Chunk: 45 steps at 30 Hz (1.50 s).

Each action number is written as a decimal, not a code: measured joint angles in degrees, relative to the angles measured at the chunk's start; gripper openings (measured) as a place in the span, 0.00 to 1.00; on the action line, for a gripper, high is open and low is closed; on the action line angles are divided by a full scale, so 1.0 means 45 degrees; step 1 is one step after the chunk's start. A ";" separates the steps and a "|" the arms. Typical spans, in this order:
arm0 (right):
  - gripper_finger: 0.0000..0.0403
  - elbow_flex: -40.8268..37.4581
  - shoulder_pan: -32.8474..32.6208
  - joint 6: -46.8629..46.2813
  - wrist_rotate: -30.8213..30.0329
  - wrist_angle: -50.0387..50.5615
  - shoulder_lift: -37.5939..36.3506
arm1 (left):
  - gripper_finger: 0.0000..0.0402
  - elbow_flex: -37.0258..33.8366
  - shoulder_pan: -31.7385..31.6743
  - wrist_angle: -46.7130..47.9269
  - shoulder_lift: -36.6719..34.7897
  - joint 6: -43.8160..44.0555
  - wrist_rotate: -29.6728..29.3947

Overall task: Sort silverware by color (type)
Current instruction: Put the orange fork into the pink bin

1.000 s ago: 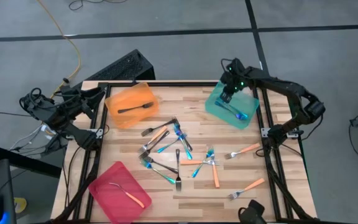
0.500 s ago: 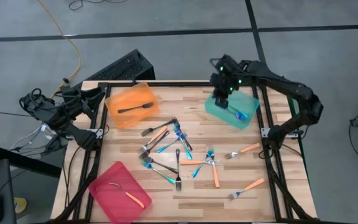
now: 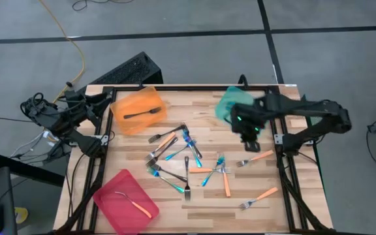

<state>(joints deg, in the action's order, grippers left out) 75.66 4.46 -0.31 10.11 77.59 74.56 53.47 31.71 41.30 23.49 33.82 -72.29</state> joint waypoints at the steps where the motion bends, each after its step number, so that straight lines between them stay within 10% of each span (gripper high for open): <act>1: 0.28 -0.0448 -0.0372 -0.0401 -0.0295 -0.0078 -0.0469 | 0.49 0.0000 -0.0001 0.0000 0.0000 0.0003 -0.0001; 18: 0.29 -0.6345 -0.4783 -0.4415 -0.1907 -0.2528 -0.3013 | 0.49 0.0000 0.0004 0.0005 0.0010 0.0055 -0.0248; 33: 0.55 -0.8529 -0.4926 -0.3931 -0.2379 -0.5880 -0.2307 | 0.49 -0.0001 -0.0001 0.0043 0.0029 0.0077 -0.0365; 45: 0.56 -0.9477 -0.4898 -0.6392 -0.2530 -0.7006 -0.2312 | 0.49 -0.0001 0.0004 0.0095 0.0029 0.0092 -0.0336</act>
<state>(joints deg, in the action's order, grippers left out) 33.01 -17.58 -29.07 -1.28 46.06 64.16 53.47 31.73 41.73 23.62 34.24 -73.80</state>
